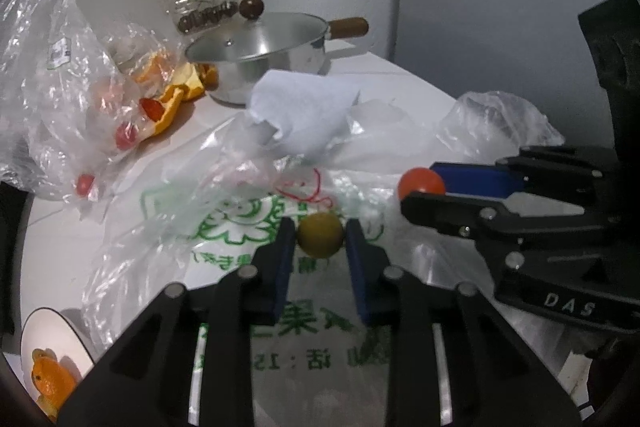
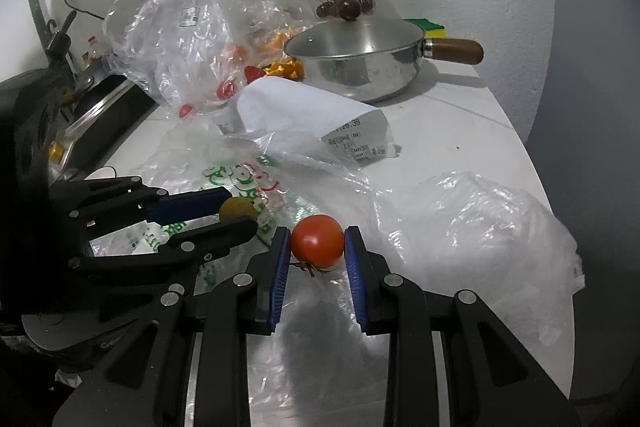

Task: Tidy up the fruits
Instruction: 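Grasp a red tomato with the right gripper while the left grasps a yellow fruit, then carry the red tomato and the yellow fruit over the white plate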

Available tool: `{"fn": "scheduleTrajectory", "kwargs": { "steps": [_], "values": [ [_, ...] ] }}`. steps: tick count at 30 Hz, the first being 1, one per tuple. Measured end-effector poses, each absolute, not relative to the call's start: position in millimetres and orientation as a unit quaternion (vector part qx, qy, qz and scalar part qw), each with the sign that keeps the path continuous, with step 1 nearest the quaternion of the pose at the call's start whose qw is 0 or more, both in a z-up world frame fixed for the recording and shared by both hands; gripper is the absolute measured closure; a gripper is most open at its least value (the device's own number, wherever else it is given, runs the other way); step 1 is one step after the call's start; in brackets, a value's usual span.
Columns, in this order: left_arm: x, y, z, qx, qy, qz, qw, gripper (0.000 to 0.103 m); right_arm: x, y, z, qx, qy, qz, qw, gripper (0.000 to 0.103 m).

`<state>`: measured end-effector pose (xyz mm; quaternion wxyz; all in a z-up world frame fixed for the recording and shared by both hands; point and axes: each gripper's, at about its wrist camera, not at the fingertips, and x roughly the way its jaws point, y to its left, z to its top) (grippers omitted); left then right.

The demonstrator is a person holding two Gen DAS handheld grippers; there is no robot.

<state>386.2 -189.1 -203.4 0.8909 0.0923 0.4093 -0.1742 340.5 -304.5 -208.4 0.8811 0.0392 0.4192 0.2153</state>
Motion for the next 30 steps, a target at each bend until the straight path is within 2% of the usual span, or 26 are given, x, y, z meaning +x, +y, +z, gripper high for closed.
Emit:
{"fn": "scheduleTrajectory", "kwargs": {
  "steps": [30],
  "values": [
    [301.3,-142.4,-156.2,0.067,0.370,-0.173,0.910,0.076,272.0,-272.7,-154.0,0.010,0.382,0.215,0.899,0.074]
  ]
}}
